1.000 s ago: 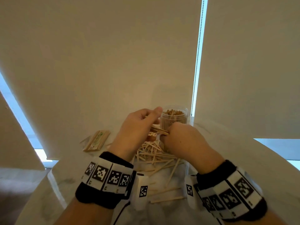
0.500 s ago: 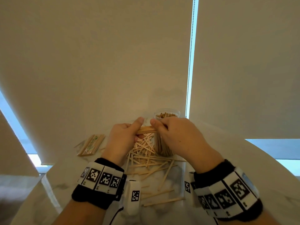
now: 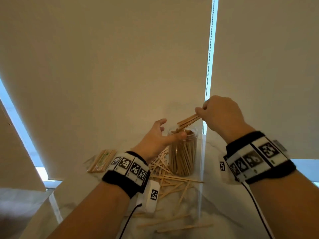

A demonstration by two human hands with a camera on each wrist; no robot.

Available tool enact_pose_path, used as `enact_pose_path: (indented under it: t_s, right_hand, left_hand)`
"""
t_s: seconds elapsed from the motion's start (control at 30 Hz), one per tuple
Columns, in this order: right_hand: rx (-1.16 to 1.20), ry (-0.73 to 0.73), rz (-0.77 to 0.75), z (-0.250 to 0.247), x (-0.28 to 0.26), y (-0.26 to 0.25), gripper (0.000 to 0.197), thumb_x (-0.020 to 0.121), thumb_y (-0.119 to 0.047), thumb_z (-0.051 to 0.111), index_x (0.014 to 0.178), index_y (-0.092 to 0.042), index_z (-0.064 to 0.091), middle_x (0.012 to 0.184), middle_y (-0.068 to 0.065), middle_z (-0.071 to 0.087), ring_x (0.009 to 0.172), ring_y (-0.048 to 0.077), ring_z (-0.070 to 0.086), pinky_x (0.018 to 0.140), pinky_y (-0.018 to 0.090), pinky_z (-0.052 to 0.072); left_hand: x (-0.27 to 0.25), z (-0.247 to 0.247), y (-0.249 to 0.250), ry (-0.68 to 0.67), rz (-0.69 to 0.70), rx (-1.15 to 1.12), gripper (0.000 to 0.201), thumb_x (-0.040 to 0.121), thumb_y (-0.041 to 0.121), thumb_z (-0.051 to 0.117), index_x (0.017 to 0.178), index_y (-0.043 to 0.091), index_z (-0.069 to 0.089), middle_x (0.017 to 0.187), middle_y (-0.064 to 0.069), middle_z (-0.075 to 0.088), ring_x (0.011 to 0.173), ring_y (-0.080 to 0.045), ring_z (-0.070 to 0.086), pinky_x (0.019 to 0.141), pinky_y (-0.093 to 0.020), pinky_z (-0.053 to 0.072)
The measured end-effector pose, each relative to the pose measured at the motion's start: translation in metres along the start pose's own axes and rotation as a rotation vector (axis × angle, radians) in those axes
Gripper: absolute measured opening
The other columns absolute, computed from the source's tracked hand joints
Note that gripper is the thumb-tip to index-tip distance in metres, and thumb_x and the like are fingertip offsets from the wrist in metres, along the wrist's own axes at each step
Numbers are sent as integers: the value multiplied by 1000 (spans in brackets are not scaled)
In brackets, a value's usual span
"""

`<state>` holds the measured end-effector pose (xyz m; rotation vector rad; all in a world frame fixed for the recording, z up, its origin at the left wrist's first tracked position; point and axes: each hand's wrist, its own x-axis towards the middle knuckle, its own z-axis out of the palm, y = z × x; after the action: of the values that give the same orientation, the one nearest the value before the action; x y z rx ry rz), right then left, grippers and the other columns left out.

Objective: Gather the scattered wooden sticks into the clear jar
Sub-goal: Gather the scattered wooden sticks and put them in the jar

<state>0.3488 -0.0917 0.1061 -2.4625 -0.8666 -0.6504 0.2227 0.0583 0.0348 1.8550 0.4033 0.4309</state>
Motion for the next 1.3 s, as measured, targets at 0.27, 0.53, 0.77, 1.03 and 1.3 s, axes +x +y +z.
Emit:
enact_pose_path:
  t_s: [0.27,0.53,0.77,1.03,1.3]
  right_hand:
    - [-203,-394,-421,25,24,-39,23,87,-41,69,90,-18,68,83,-3,68,79,15,63,59,23,44]
    - [-263,-478,-375,54,19,-37,28,99,-30,50,99,-13,72,87,3,70,79,19,66,68,28,52]
    - [-139,-578,-383,51,15,-29,28,101,-40,46,109,-28,70,103,-6,68,90,14,60,79,27,44]
    - [124,-144,-336,20,-33,-29,32,98,-38,48,71,-22,57,65,-6,56,61,12,55,55,23,36]
    - [-98,-847,-357,65,-91,-33,30,101,-30,44,104,-13,69,99,5,68,90,21,64,84,34,54]
  left_hand:
    - [36,25,-21,-46,67,184,127,70,41,93,162,14,9,148,-5,54,124,-11,54,104,-29,42]
    - [44,25,-36,-29,94,165,120,69,41,93,159,22,15,145,-4,53,127,-21,56,103,-35,48]
    - [45,25,-36,-17,90,147,115,72,31,93,158,18,18,139,-5,60,122,-20,61,104,-36,50]
    - [30,13,-29,-114,-9,288,144,69,54,89,161,19,-16,161,-11,39,142,-26,45,116,-37,38]
    - [-51,-49,-32,-326,-189,921,52,73,62,82,99,18,71,100,1,69,93,-18,61,79,-32,48]
